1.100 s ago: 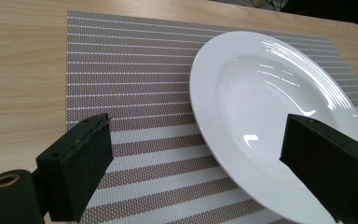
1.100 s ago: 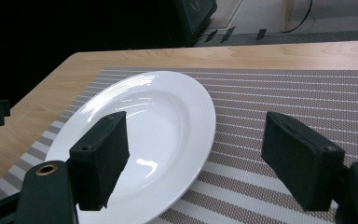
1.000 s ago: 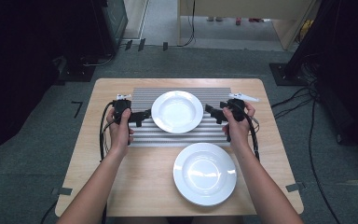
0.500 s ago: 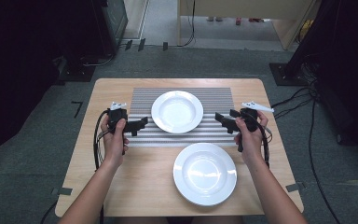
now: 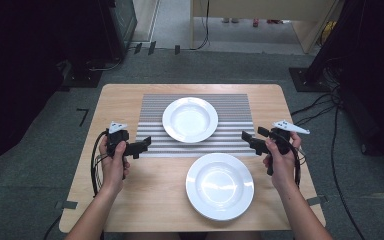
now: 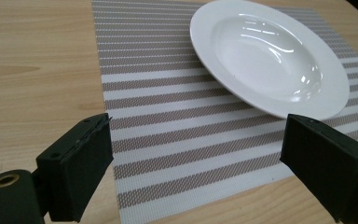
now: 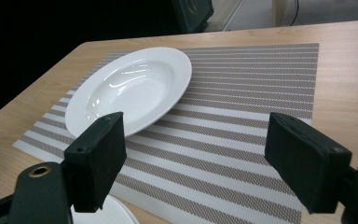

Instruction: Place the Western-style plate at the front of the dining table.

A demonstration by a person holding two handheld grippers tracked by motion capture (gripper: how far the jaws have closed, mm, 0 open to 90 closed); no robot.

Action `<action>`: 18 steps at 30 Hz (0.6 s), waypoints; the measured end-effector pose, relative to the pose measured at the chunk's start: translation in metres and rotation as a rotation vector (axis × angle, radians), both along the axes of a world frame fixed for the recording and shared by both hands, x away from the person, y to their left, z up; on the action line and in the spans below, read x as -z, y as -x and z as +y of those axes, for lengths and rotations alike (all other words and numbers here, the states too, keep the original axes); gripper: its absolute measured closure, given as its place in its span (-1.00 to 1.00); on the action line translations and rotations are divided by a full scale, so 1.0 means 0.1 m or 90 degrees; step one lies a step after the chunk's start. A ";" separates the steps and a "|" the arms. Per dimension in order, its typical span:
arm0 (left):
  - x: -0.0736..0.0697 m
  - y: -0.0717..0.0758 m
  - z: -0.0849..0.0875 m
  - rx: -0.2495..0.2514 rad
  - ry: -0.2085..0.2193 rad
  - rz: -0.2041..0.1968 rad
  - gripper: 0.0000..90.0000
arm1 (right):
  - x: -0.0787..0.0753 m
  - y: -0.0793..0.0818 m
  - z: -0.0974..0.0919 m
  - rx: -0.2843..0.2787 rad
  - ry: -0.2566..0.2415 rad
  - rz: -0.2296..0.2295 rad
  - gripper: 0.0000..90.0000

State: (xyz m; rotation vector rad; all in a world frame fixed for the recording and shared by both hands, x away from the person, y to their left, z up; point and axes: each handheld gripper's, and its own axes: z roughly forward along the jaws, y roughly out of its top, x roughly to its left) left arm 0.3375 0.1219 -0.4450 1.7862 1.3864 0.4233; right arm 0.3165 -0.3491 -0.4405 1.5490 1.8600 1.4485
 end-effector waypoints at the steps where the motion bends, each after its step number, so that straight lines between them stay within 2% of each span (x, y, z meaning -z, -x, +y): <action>1: 0.00 0.03 0.01 0.001 -0.002 -0.001 -0.80 | 0.01 0.03 -0.02 0.003 -0.001 0.000 -0.54; 7: -0.01 0.17 0.09 -0.004 -0.003 -0.011 -0.80 | 0.06 0.18 -0.12 0.010 -0.004 -0.002 -0.54; 12: 0.02 0.28 0.16 -0.013 -0.018 -0.017 -0.80 | 0.11 0.29 -0.23 0.019 -0.007 0.002 -0.54; 18: 0.11 0.42 0.28 -0.019 -0.030 -0.008 -0.80 | 0.21 0.43 -0.38 0.043 -0.011 0.009 -0.54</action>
